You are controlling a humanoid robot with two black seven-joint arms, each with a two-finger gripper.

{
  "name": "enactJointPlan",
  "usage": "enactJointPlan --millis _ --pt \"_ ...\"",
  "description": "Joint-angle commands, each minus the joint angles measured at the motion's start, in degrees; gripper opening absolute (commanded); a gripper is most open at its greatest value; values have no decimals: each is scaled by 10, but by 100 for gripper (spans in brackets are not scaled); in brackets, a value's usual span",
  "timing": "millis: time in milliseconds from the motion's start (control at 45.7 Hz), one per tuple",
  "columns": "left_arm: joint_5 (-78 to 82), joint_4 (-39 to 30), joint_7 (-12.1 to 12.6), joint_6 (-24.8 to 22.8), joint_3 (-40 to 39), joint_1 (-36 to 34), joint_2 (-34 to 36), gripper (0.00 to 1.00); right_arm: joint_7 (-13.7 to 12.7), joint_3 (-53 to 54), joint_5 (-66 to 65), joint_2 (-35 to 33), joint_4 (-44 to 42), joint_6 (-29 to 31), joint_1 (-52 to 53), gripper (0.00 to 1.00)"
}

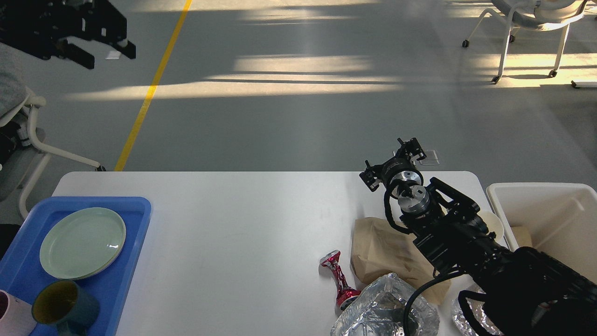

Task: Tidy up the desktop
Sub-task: 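Raise the left gripper up away from the tray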

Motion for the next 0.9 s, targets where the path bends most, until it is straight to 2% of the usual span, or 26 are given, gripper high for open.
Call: enactJointPlan --millis 0,197,416,656,875 --pt "-4 2 -1 0 -34 -73 0 78 0 0 0 0 0 0 0 100" --pt "-25 9 0 0 -94 -145 3 79 0 0 0 0 0 0 0 100" --pt "-27 22 1 0 -93 -167 -3 79 0 0 0 0 0 0 0 100" --pt "-40 95 -4 0 -101 -95 -26 79 0 0 0 0 0 -1 0 100" --pt "-94 147 -2 0 -102 39 -27 79 0 0 0 0 0 -1 0 100"
